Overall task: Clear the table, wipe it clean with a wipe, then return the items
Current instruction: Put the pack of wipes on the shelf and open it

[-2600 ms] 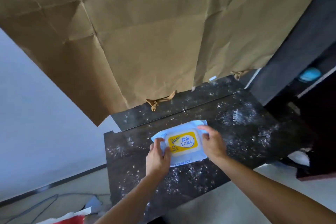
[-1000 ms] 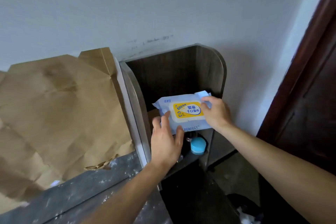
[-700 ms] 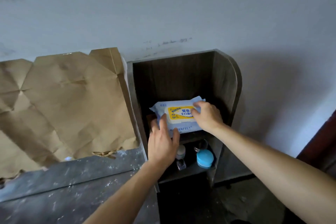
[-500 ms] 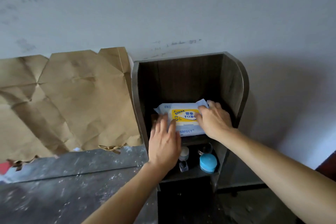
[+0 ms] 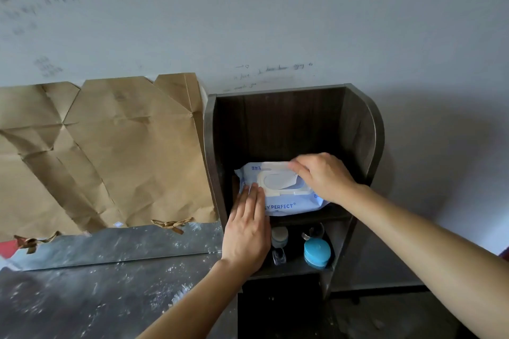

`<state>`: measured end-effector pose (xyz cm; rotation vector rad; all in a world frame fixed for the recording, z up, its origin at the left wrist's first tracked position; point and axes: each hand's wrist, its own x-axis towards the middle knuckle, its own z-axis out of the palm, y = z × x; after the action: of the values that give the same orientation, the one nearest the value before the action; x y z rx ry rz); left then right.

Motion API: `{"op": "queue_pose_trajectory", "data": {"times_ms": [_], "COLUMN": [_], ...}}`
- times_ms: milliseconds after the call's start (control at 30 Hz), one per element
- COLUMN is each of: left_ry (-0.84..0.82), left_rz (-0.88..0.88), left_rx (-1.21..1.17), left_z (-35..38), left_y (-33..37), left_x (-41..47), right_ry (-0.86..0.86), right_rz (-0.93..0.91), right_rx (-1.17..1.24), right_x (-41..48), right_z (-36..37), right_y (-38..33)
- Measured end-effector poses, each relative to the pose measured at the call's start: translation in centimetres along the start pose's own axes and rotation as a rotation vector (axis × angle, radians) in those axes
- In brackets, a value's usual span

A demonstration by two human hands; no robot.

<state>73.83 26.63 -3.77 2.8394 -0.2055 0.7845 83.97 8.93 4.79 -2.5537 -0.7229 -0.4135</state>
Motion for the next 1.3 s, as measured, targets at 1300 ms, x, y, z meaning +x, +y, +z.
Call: {"op": "queue_pose_trajectory", "data": {"times_ms": [1300], "left_ry": [0.089], "left_rz": [-0.183], "left_rx": [-0.323], "left_z": [-0.4], "left_y": [-0.2], "left_x": [6.5], "right_ry": [-0.381], "right_rz": [0.146], "right_rx": [0.022], "right_x": [1.9], "right_z": [0.2], "right_y": [-1.4]}}
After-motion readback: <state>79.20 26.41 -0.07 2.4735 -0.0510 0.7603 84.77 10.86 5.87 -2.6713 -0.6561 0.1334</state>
